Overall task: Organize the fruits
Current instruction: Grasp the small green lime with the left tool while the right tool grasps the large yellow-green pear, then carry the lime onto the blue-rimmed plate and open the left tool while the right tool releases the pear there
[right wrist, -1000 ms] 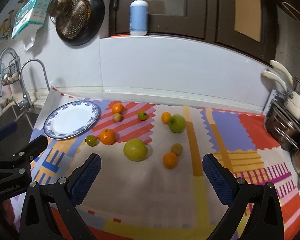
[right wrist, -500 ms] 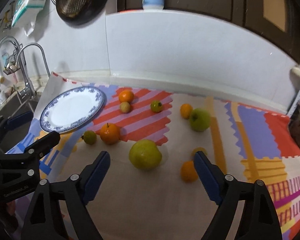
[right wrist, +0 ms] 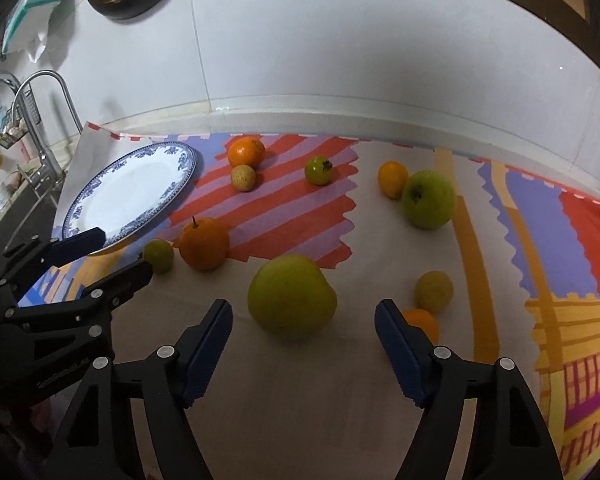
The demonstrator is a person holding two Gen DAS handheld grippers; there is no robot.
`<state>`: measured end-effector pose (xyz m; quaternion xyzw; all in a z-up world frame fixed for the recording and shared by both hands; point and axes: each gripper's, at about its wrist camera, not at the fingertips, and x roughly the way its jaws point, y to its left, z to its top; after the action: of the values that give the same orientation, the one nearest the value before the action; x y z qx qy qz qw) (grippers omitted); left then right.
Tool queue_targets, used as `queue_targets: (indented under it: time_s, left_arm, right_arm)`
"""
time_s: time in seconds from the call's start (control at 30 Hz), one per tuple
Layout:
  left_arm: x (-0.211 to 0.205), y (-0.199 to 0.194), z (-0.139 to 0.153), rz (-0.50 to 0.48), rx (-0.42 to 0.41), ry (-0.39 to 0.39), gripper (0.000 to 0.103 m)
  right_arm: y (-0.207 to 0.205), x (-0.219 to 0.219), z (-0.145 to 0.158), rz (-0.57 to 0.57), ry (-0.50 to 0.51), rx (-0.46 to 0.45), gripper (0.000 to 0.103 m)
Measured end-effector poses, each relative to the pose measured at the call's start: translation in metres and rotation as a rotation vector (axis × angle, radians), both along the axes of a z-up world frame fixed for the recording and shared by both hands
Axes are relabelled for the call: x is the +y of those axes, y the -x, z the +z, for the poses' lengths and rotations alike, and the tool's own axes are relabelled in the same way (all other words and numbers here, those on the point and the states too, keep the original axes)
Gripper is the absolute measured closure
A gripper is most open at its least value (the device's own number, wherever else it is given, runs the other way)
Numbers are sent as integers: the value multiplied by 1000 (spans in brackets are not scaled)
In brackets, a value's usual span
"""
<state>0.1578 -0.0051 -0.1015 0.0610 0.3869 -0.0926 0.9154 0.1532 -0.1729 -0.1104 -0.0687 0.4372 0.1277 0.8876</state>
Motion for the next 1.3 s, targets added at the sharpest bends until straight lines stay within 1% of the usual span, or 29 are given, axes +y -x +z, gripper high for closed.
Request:
queue_targets:
  time_s: [0.03,0.17,0.33,0.53,0.63,0.9,1.13,1.3]
  left_arm:
    - [-1,-3,-2,-2,8,1,47]
    - [-2,-10,-8,-15,36,7,55]
    - [-4,-17,-13,-25,53,17,62]
    - [-4,-21,-17,-21,85,35,68]
    - [-2,-23,-20,-12,100,49,74]
    - [-1,-21,-17,-12,101,64,74]
    - [-1,-16,-7,-6,79,77,74]
    - [3,-10,3,9,59,89,74]
  right_arm:
    - [-1,0,-1,1,-3,4,31]
    - [-6,1,-5,3,-7,13,34]
    - [-10,2,-8,12,-18,28,41]
    - [-12,5,-11,28,-28,34,47]
    - [-13,7,-11,38,-27,32,49]
    - [-12,8,-10,50,-18,16,50]
    - [-11,6,-9,49,-35,19,50]
    - [-6,8,0,60,-38,-5,50]
